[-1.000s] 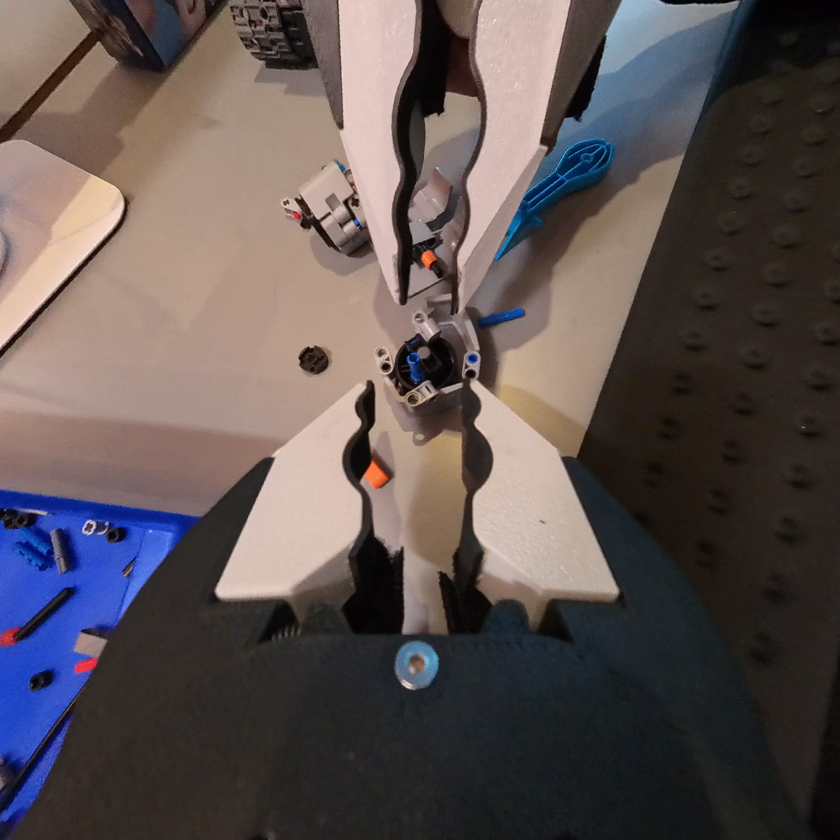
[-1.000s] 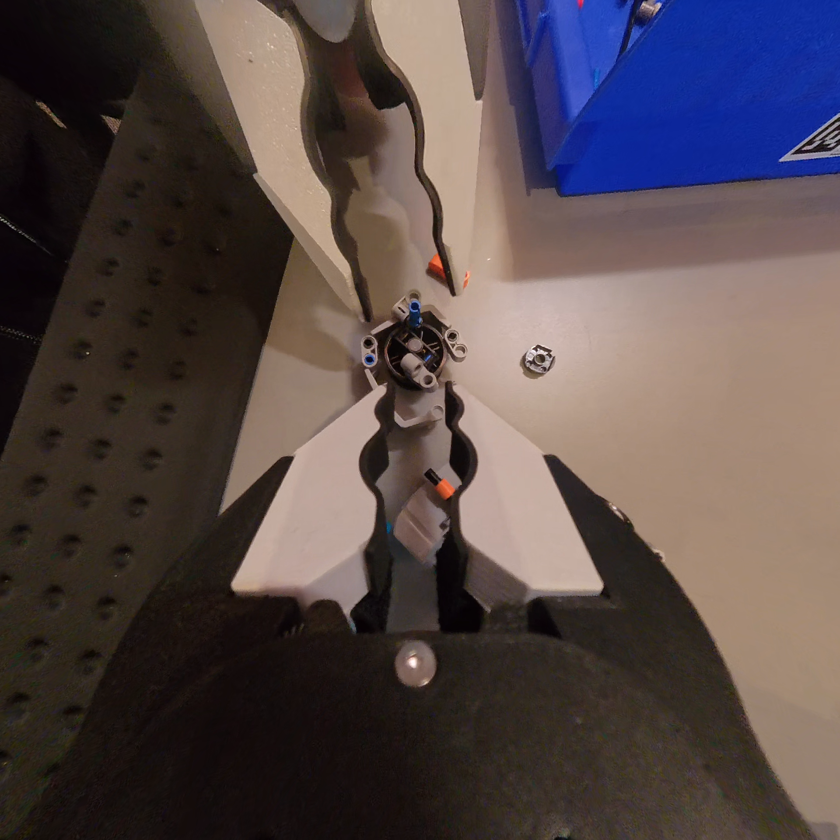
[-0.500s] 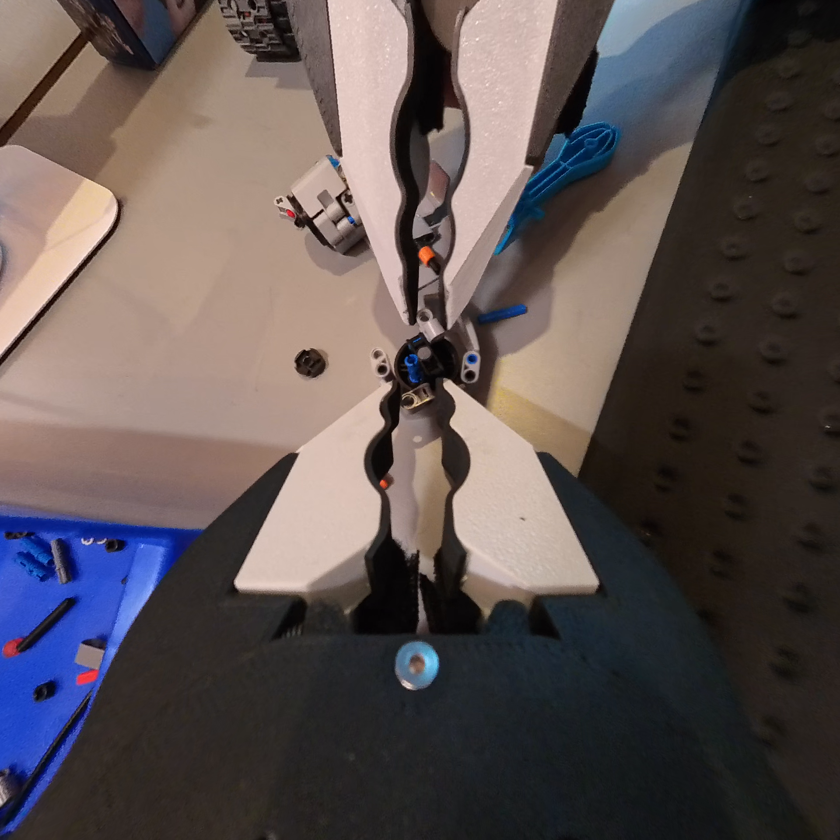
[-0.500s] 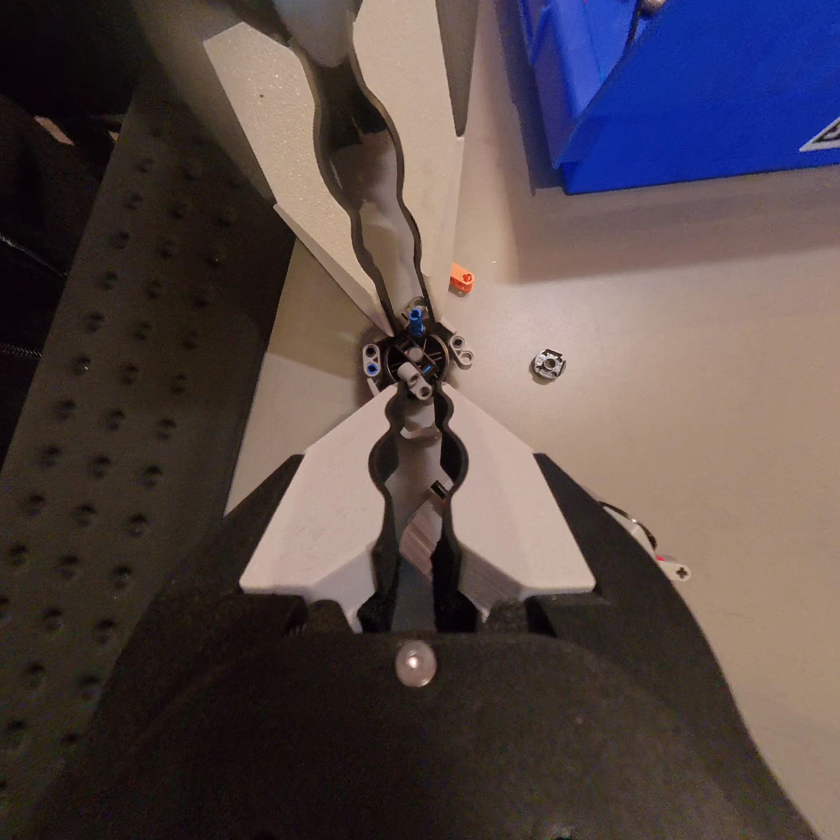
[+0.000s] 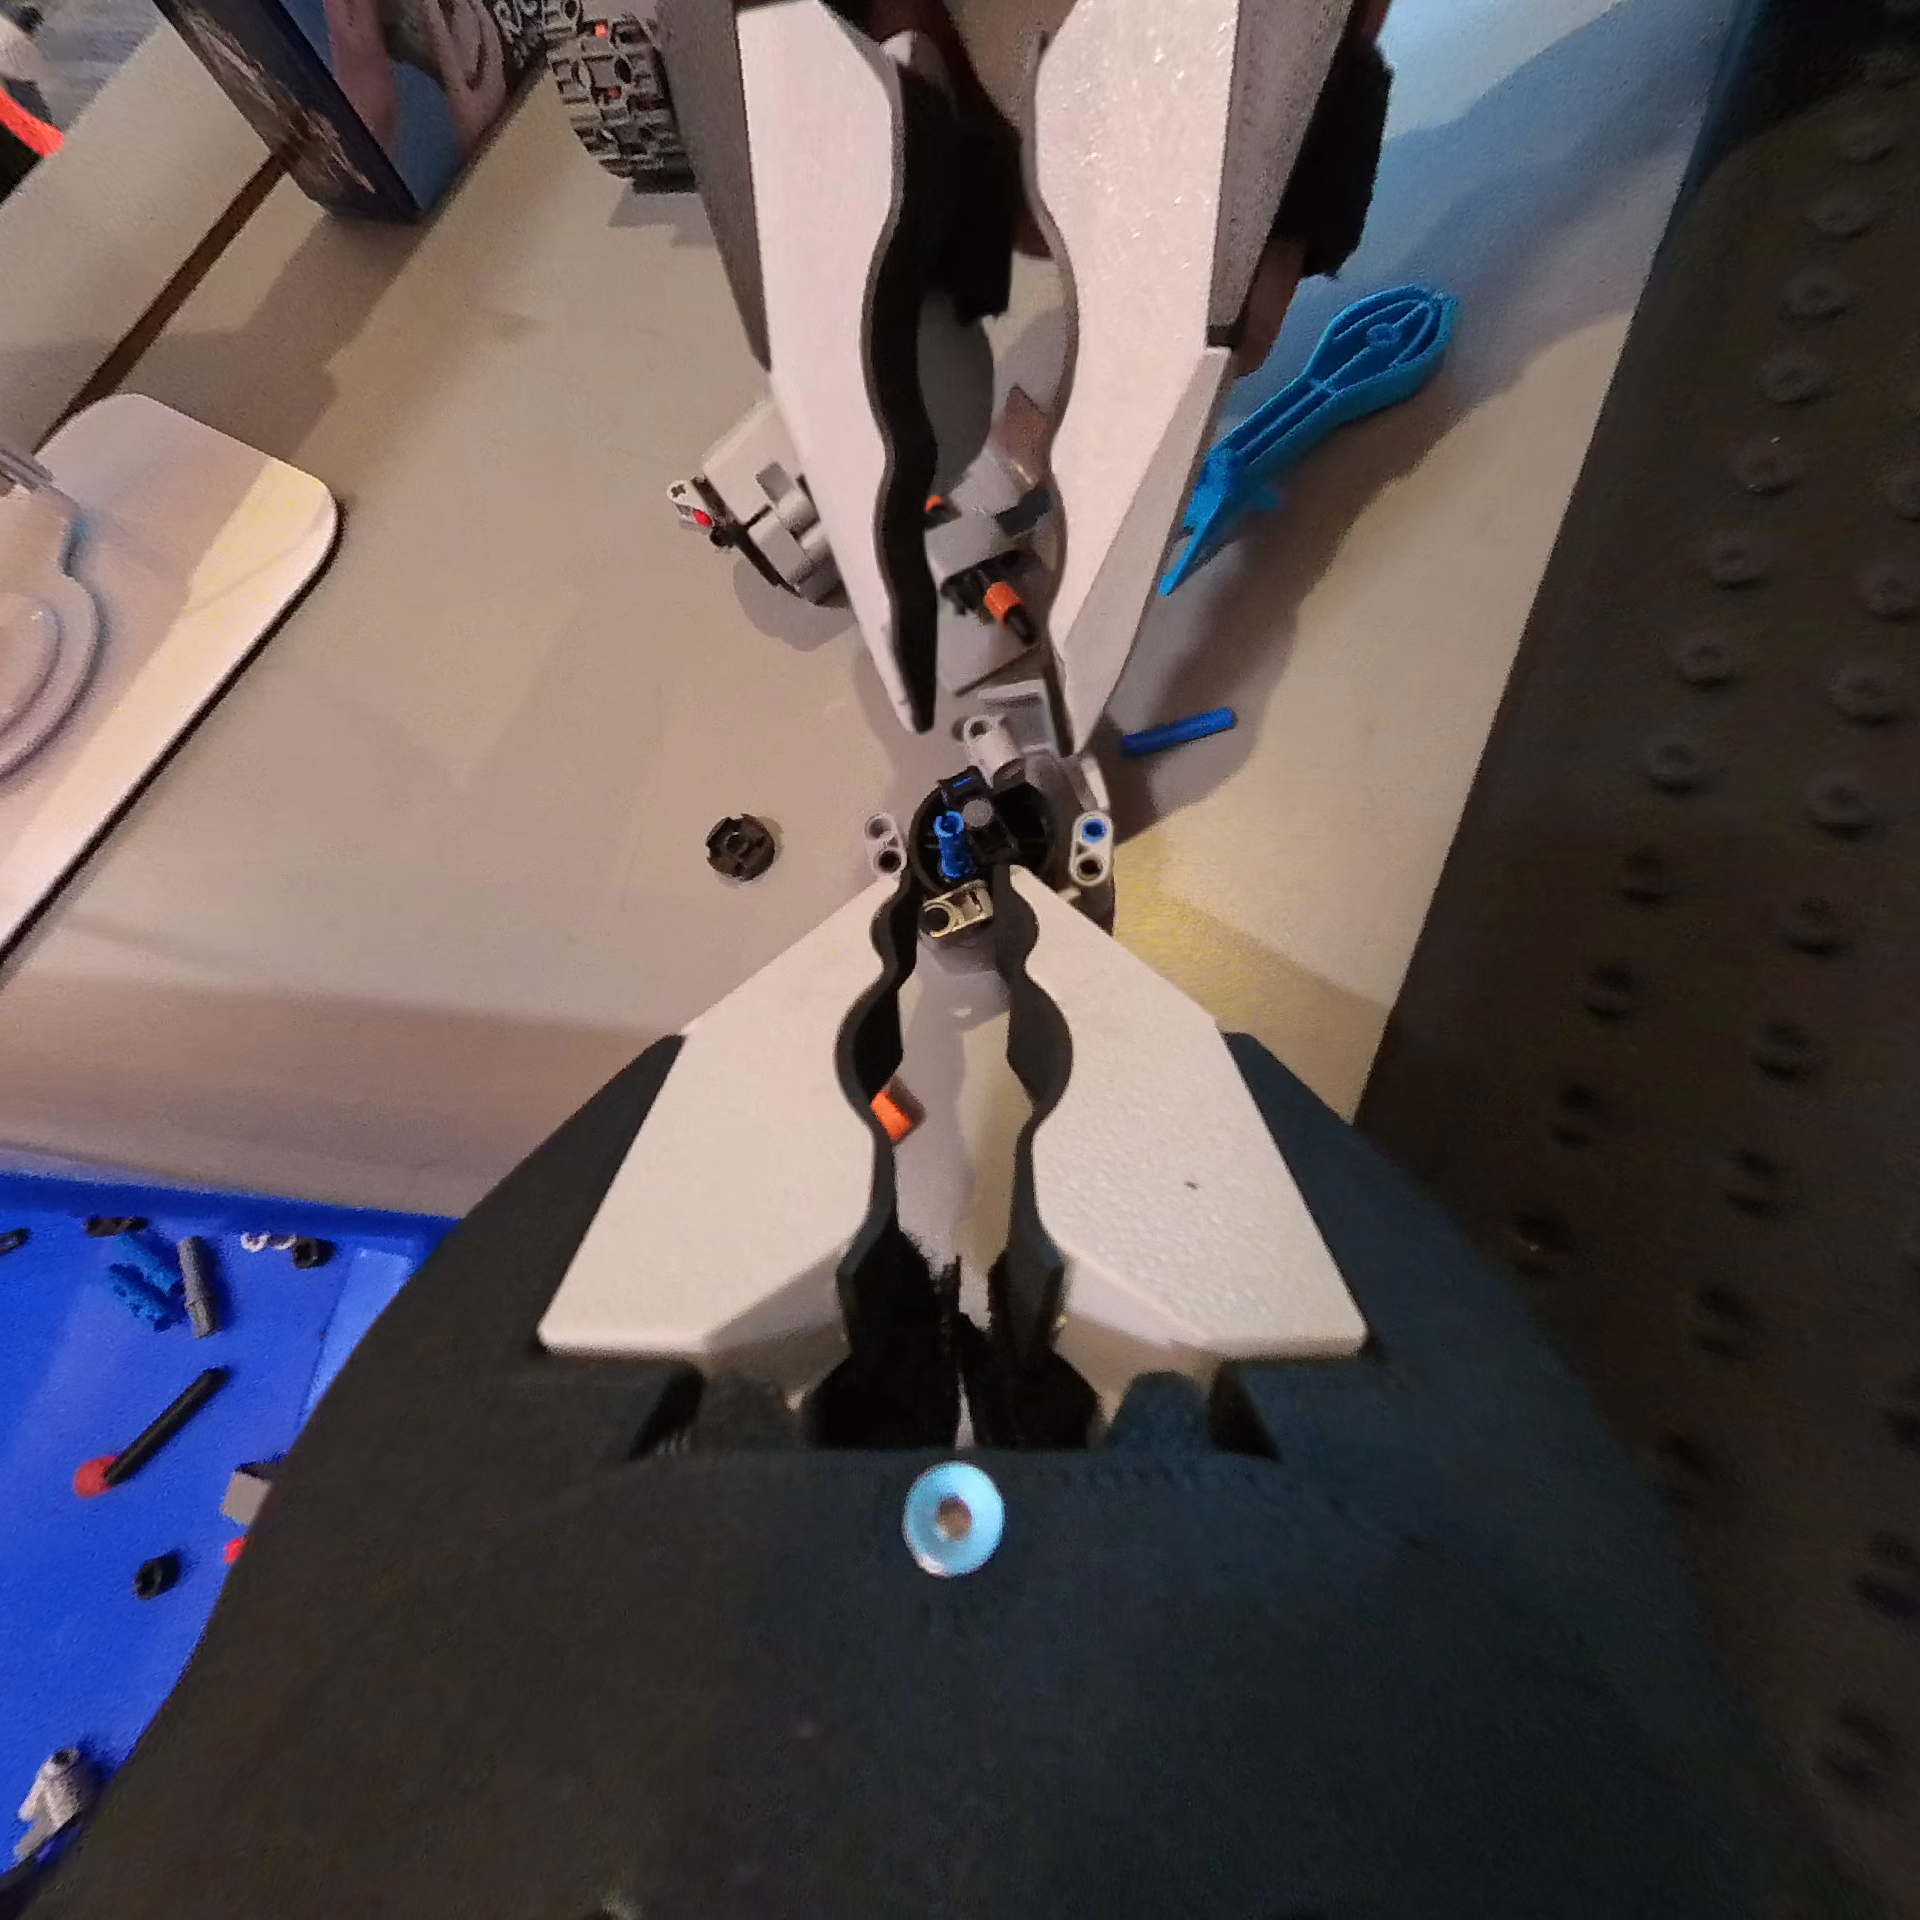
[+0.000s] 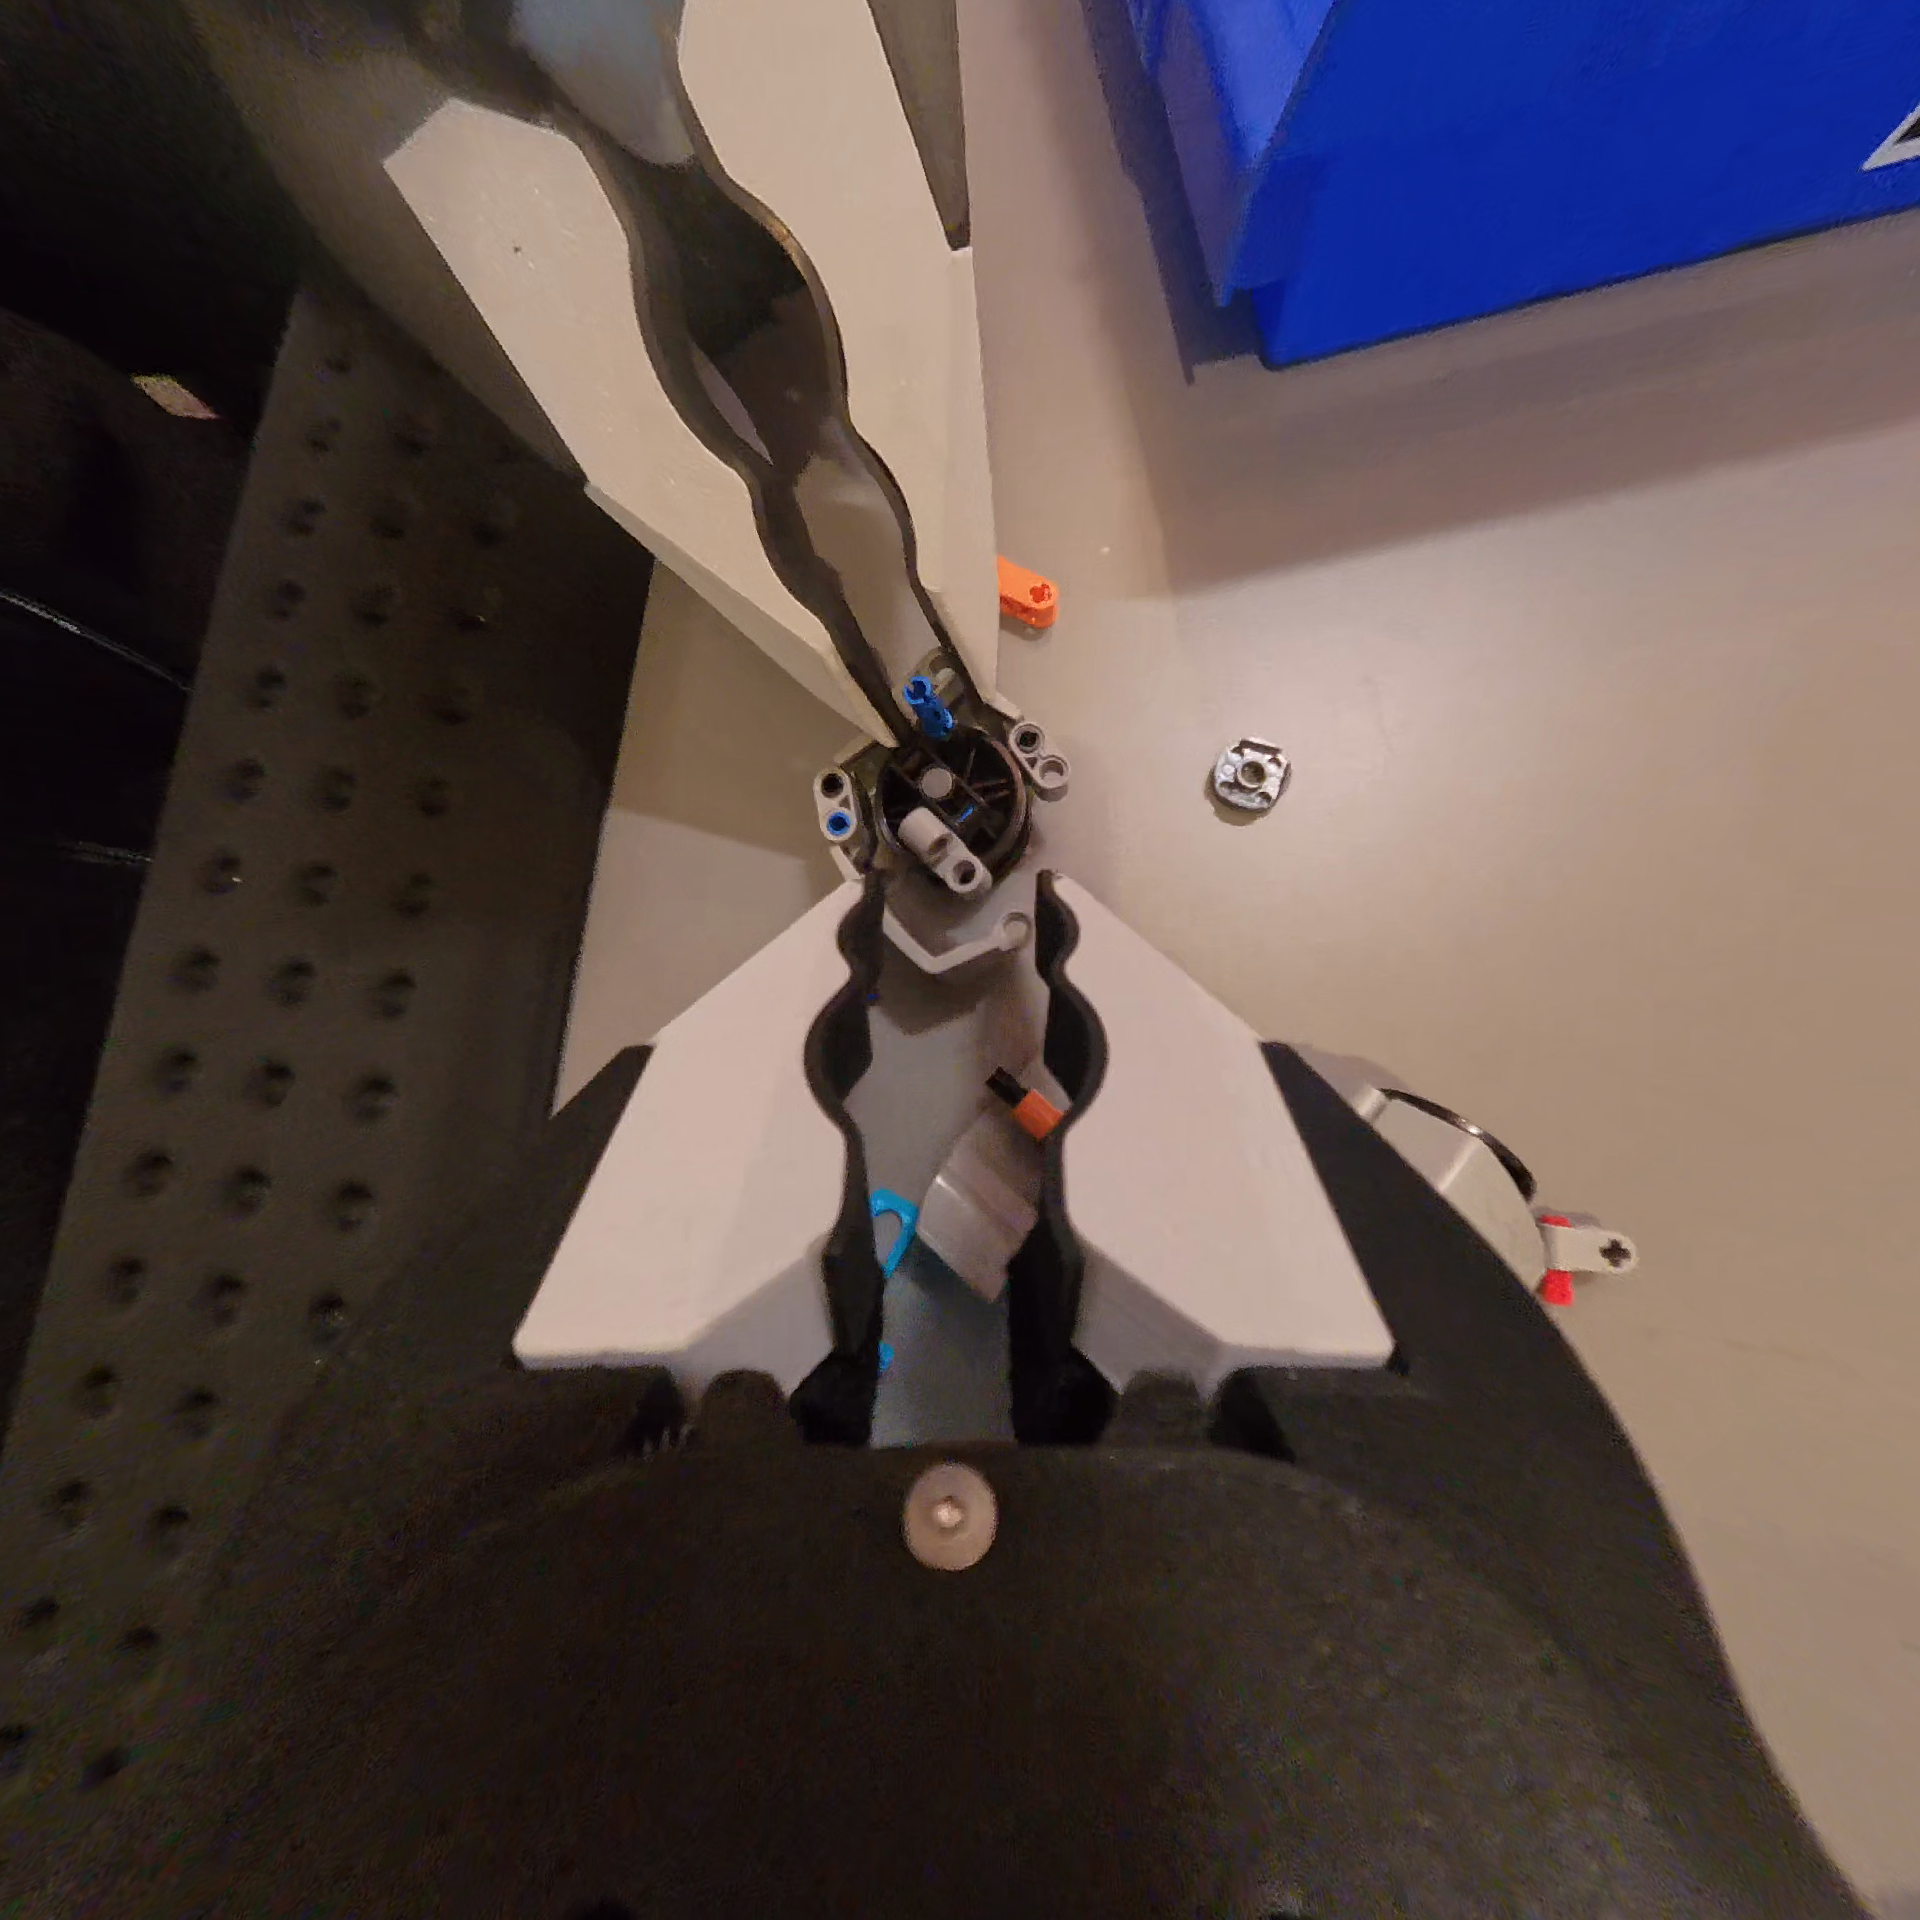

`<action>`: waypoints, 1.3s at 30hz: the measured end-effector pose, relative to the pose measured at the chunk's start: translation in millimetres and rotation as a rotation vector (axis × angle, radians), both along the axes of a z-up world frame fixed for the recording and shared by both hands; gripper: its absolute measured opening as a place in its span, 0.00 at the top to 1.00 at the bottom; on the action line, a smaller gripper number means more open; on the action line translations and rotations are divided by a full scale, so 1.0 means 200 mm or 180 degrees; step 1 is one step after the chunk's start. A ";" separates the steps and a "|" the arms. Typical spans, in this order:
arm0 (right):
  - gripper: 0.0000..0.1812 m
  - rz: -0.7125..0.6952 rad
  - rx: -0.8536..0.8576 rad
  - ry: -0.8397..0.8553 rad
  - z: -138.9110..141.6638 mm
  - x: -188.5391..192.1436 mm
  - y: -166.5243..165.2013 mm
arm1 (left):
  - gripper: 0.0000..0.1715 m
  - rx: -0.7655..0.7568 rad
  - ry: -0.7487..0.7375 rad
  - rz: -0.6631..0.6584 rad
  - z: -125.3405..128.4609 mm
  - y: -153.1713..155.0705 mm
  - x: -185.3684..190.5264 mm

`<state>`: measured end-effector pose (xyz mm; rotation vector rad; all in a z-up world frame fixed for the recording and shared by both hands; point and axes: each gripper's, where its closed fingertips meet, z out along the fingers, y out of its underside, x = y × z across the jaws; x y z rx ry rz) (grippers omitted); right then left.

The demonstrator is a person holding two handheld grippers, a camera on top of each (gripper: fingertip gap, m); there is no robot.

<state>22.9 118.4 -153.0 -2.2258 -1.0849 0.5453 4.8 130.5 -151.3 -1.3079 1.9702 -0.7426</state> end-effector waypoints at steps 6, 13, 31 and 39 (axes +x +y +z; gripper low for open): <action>0.87 -0.0070 0.0194 -0.0128 0.07 -0.01 0.00 | 0.94 0.0181 -0.0098 0.0072 0.02 0.00 0.02; 0.94 -0.0034 0.0306 -0.0377 0.02 -0.01 0.01 | 0.94 0.0292 -0.0168 0.0049 0.03 -0.01 0.02; 0.91 -0.0016 0.0320 -0.0358 0.05 0.02 0.00 | 0.81 0.0005 -0.0167 0.0080 0.02 0.01 -0.02; 0.89 0.0041 0.0309 -0.0357 0.03 0.02 -0.01 | 0.86 -0.0060 -0.0124 0.0070 0.00 0.01 -0.03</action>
